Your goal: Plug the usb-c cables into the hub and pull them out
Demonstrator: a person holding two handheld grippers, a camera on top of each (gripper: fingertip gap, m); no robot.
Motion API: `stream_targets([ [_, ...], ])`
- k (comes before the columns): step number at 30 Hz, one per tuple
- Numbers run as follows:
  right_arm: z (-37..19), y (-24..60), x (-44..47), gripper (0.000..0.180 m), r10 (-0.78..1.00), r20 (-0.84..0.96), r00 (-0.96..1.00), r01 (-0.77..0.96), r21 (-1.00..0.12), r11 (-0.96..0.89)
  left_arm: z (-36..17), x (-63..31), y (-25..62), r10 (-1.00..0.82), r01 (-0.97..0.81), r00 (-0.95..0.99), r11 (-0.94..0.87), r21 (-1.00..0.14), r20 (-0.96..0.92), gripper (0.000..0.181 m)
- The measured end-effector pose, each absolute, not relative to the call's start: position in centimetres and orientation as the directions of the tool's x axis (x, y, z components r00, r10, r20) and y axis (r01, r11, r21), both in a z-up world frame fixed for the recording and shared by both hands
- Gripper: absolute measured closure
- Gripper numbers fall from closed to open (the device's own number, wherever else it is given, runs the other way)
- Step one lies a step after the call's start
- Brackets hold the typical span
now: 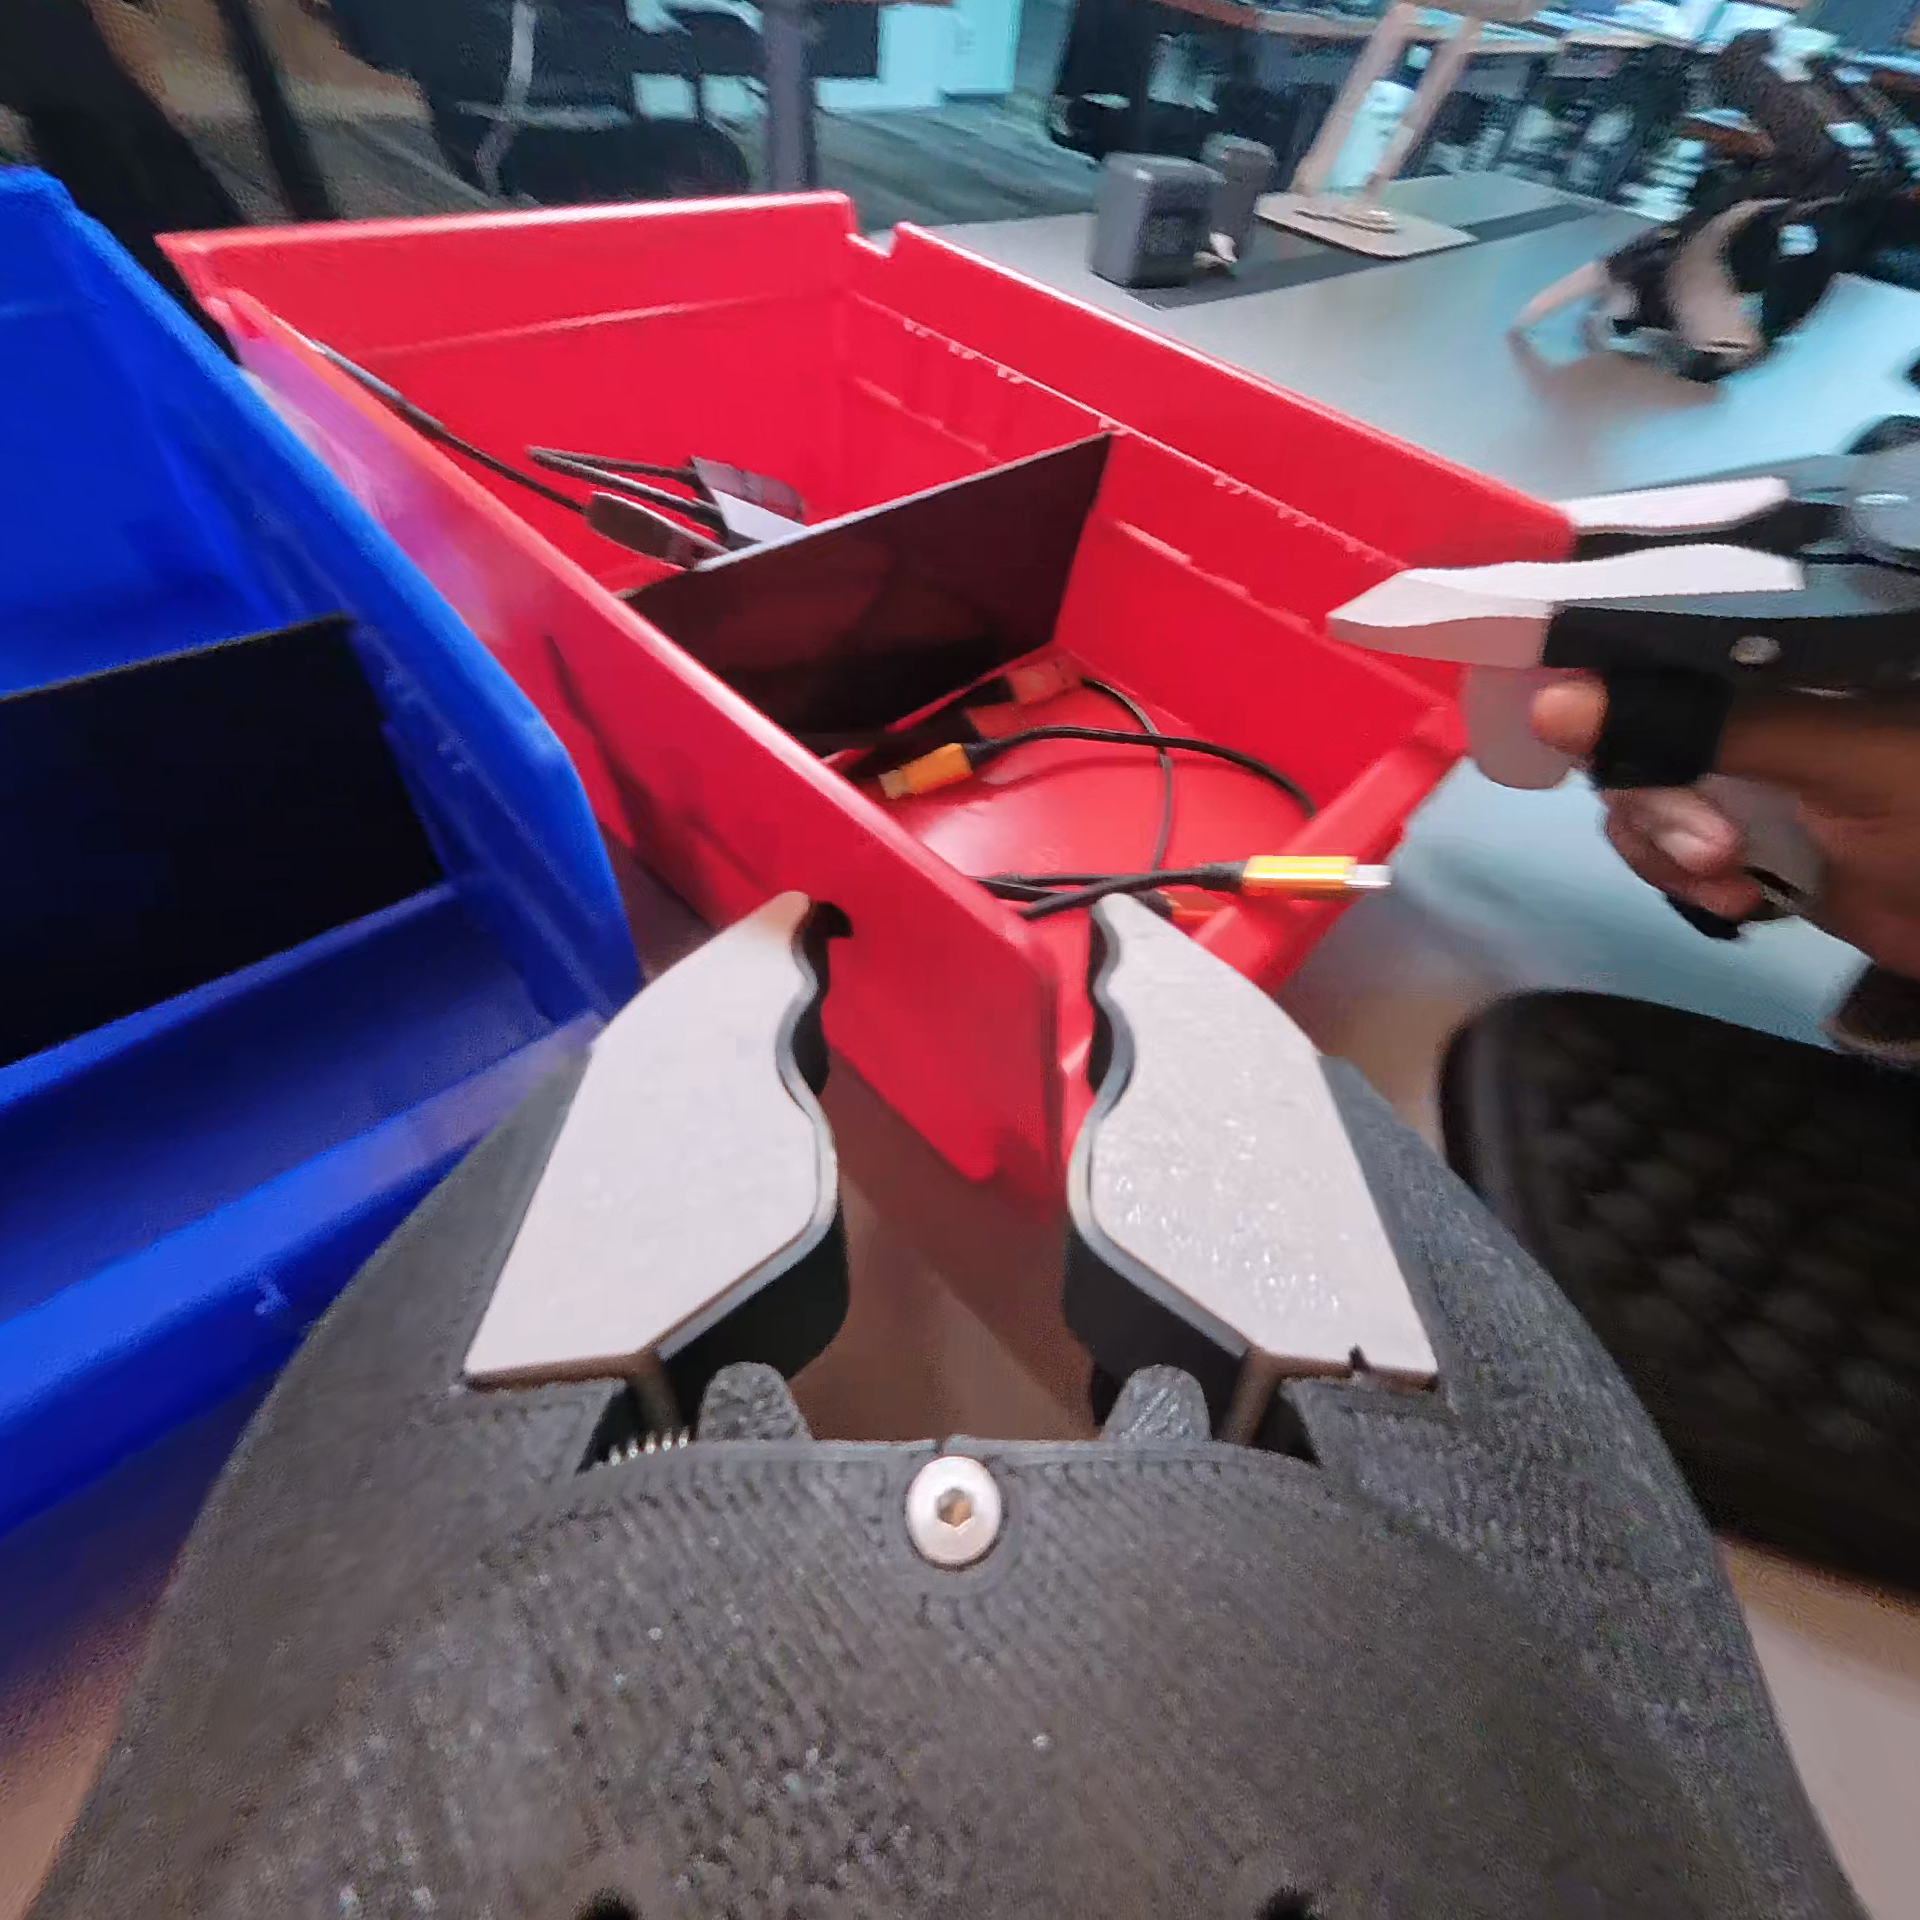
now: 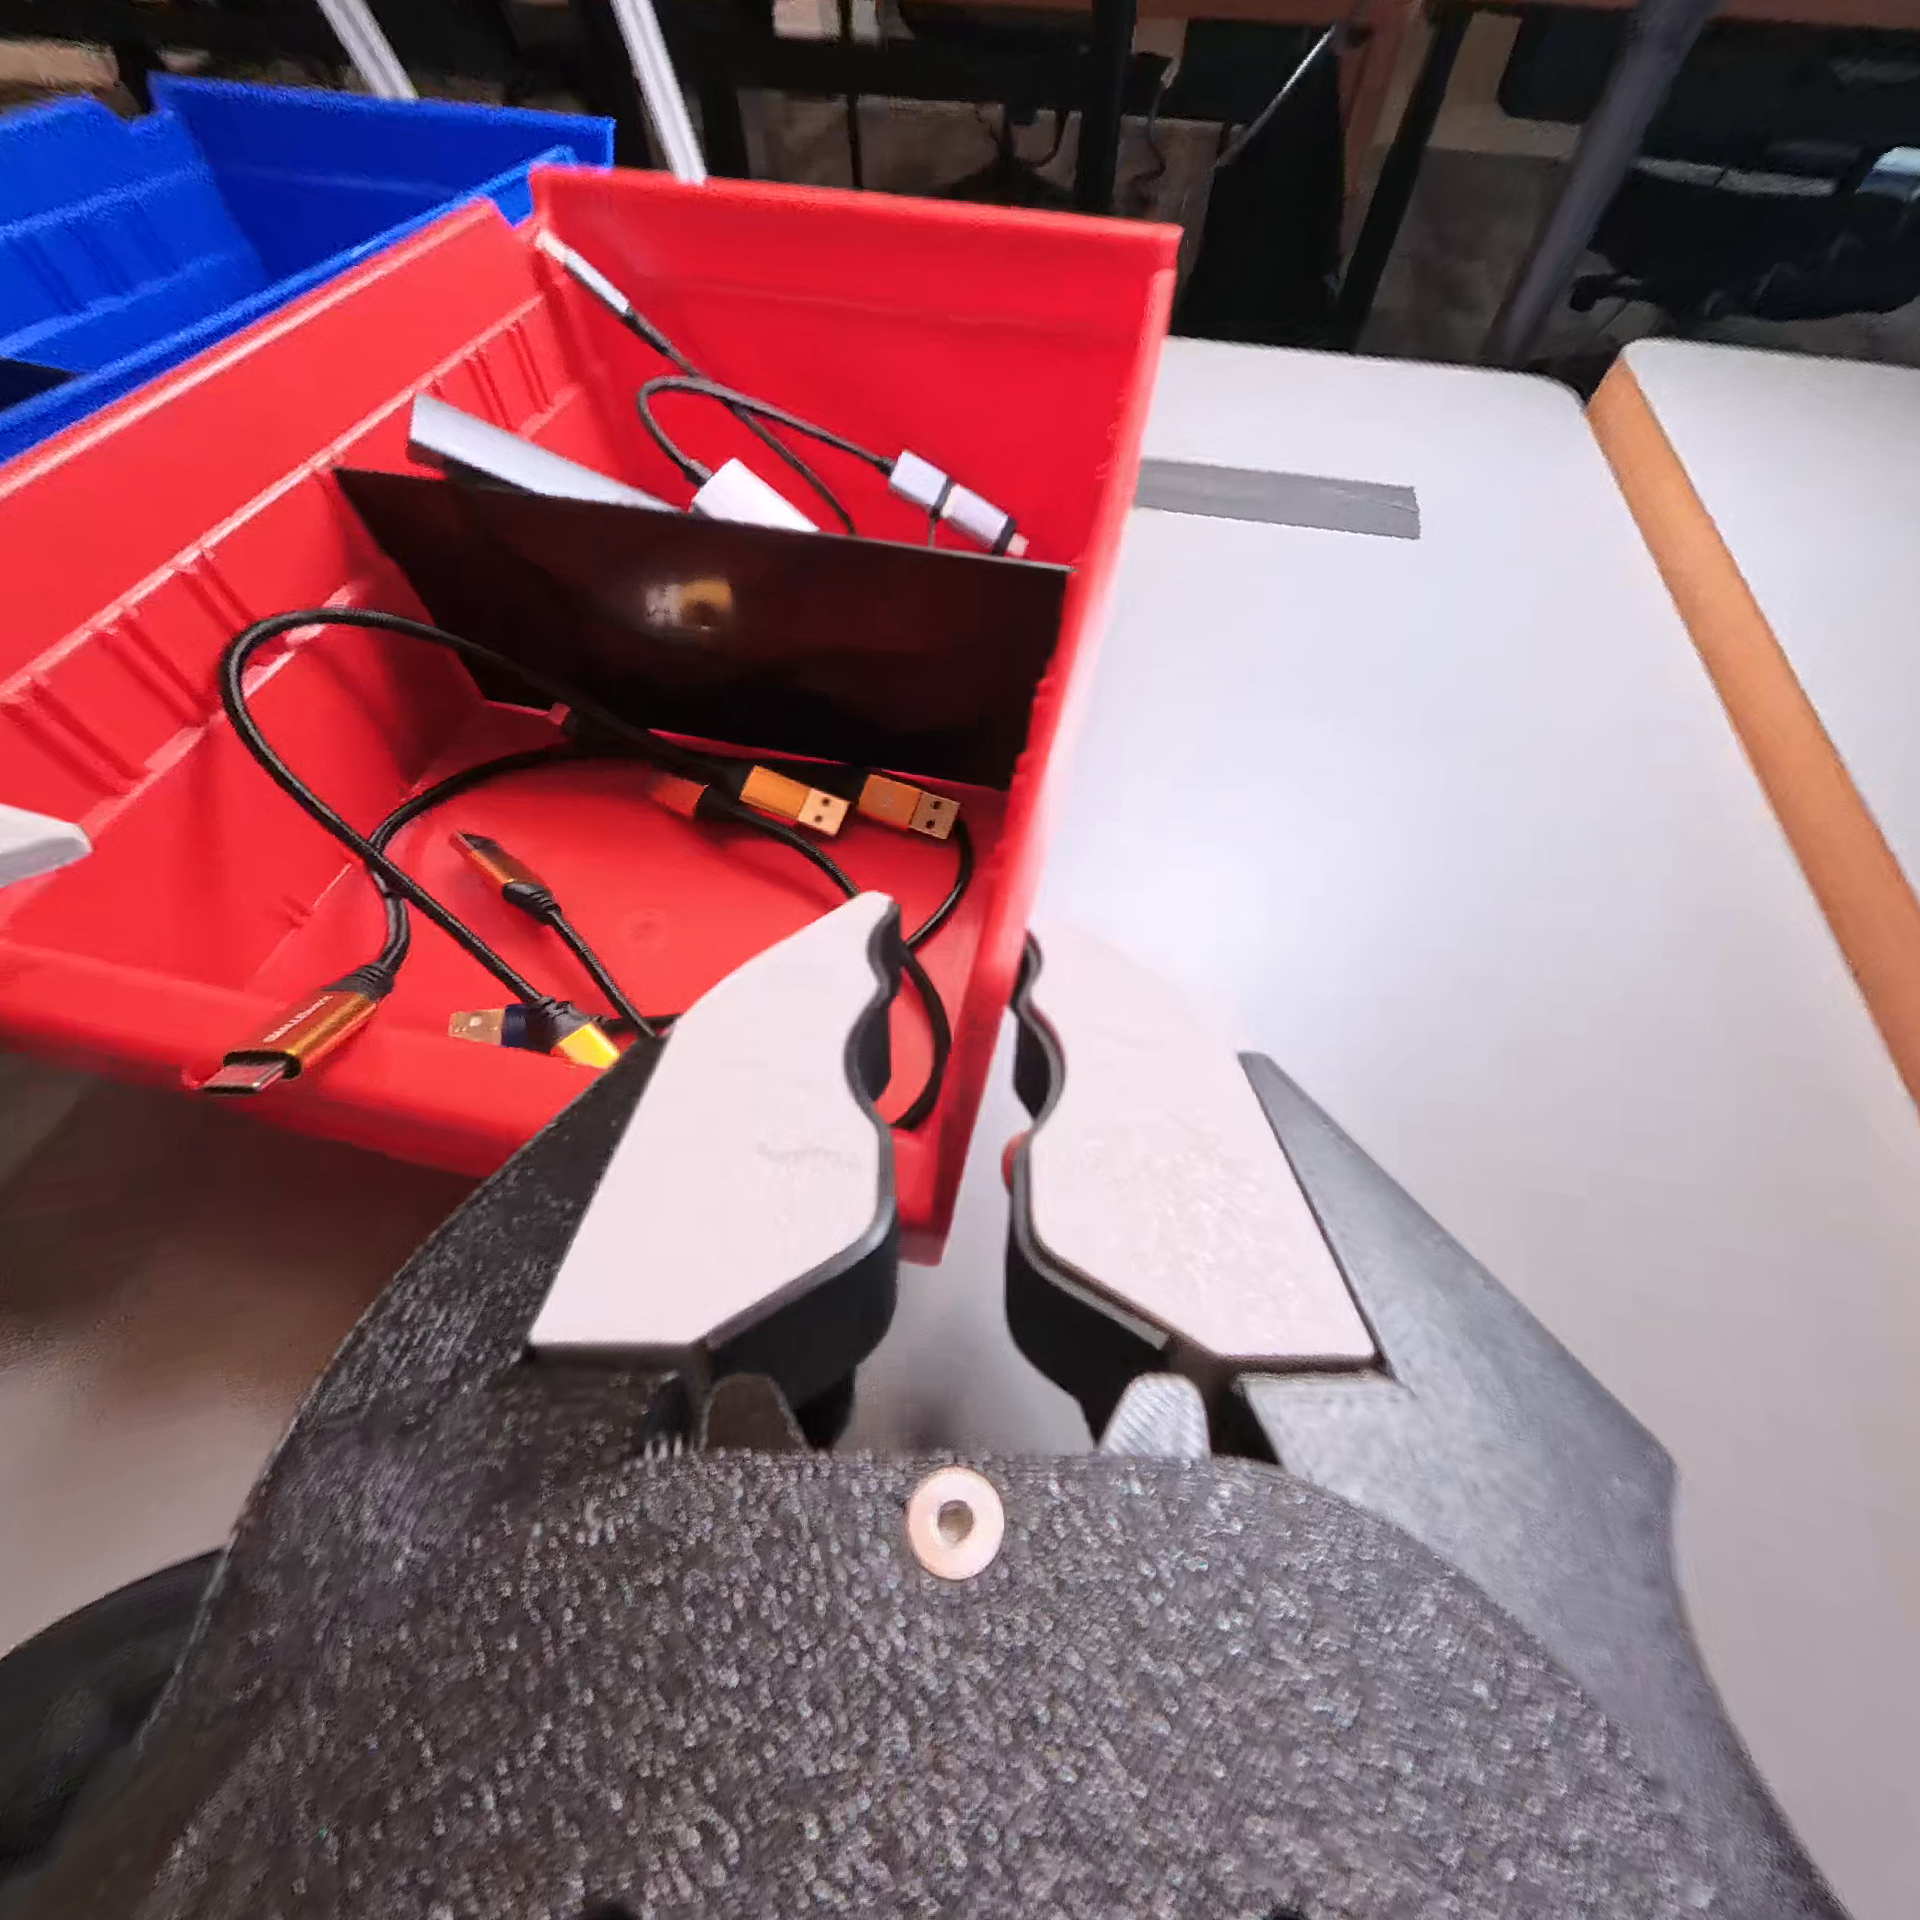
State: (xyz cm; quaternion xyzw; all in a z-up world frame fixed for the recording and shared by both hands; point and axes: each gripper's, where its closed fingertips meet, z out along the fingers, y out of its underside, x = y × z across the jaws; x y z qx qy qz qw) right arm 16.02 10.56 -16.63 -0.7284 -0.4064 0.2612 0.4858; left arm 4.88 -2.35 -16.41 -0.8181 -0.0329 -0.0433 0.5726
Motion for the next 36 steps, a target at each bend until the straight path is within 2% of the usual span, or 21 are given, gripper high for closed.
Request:
stream_targets([
  [1, -16.6, 11.1, 16.3, 0.173, 0.831, 0.035, 0.556, 0.335, -0.924, -0.185, -16.4, 4.5, -2.1, 0.041, 0.098, 0.995, -0.323, -0.941, 0.089, 0.139],
  [4, -16.0, 10.8, 16.8, 0.174, 0.813, 0.085, 0.575, 0.339, -0.93, -0.143, -15.8, 4.0, -1.8, 0.105, 0.03, 0.994, -0.304, -0.952, -0.002, 0.153],
  [8, -13.0, 9.2, 18.2, 0.174, 0.783, 0.127, 0.609, 0.279, -0.958, -0.061, -14.3, 4.1, -1.9, 0.093, 0.031, 0.996, -0.272, -0.962, 0.006, 0.158],
  [14, -4.9, 4.6, 18.3, 0.169, 0.786, 0.152, 0.599, 0.175, -0.983, 0.057, -5.8, 3.4, -5.0, 0.096, -0.02, 0.995, -0.128, -0.992, -0.032, 0.163],
  [19, 0.9, -1.5, 12.3, 0.168, 0.863, 0.191, 0.467, 0.099, -0.981, 0.164, 1.2, -1.8, -11.9, 0.228, -0.051, 0.972, -0.03, -0.998, -0.057, 0.165],
  [23, 2.1, -7.6, 4.3, 0.167, 0.93, 0.187, 0.316, 0.043, -0.982, 0.183, 3.7, -7.8, -20.0, 0.404, -0.076, 0.912, 0.01, -0.997, -0.066, 0.167],
  [28, -0.2, -15.3, -6.2, 0.167, 0.98, 0.15, 0.134, 0.045, -0.988, 0.146, 1.8, -15.9, -30.0, 0.604, -0.045, 0.795, -0.033, -0.998, -0.056, 0.17],
  [31, -3.4, -18.9, -11.6, 0.167, 0.995, 0.085, 0.044, 0.096, -0.992, 0.08, -1.2, -19.8, -34.6, 0.68, 0.015, 0.732, -0.066, -0.998, -0.033, 0.171],
  [36, -10.0, -22.5, -17.7, 0.168, 0.997, 0.071, -0.021, 0.211, -0.975, 0.073, -7.8, -25.2, -39.0, 0.752, 0.131, 0.659, -0.083, -0.988, 0.024, 0.172],
])
